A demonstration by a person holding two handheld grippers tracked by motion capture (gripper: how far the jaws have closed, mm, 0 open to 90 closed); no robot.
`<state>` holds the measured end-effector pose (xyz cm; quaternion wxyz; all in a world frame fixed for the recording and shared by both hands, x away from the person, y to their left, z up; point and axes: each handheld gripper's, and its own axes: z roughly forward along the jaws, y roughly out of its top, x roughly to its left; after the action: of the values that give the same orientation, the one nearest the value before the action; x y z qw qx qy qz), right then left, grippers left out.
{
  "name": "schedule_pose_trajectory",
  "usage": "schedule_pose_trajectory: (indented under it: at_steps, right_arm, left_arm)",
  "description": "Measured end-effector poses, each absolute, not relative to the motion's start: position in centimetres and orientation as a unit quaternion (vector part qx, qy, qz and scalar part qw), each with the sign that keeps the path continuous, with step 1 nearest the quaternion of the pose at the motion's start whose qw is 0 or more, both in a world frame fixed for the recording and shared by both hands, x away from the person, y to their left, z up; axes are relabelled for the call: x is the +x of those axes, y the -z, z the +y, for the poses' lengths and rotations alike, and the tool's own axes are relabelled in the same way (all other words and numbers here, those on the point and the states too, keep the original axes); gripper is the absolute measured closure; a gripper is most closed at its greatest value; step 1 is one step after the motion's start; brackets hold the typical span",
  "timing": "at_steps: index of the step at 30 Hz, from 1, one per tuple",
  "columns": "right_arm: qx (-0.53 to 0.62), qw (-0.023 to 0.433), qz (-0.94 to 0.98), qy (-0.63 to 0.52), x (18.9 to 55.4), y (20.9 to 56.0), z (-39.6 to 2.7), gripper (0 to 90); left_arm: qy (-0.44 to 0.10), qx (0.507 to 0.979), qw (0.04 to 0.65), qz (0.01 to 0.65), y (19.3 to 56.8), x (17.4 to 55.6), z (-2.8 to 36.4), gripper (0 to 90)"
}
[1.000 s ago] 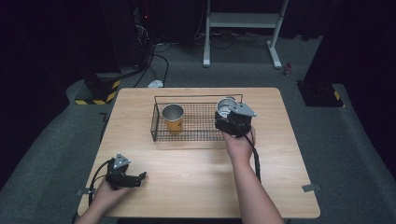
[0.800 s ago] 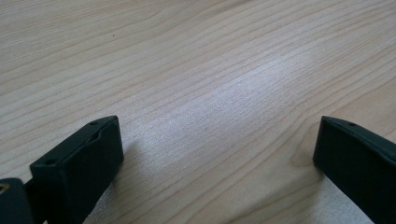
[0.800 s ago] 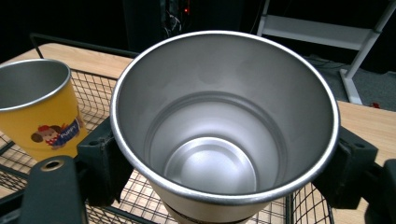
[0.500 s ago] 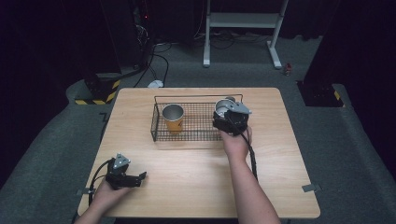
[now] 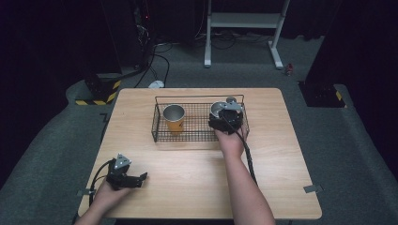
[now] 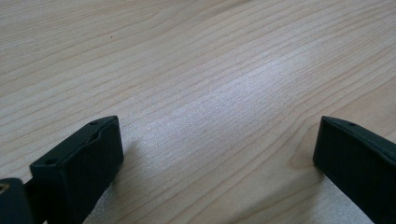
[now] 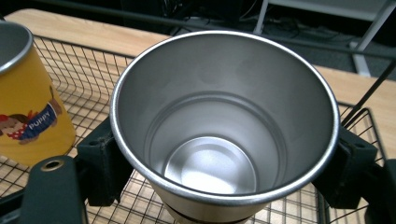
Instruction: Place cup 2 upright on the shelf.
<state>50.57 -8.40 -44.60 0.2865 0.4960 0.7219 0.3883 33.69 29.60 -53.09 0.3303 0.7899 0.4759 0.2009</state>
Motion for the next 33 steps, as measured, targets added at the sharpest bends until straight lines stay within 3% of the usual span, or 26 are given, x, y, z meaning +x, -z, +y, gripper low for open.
schedule_pose_trajectory:
  at_steps: [33]
  right_arm:
    - [0.520,0.232,0.753,-0.329,53.1,47.2,-7.8,18.7]
  left_arm:
    - [-0.200,0.789,0.332,0.477,53.1,33.6,29.6,2.3]
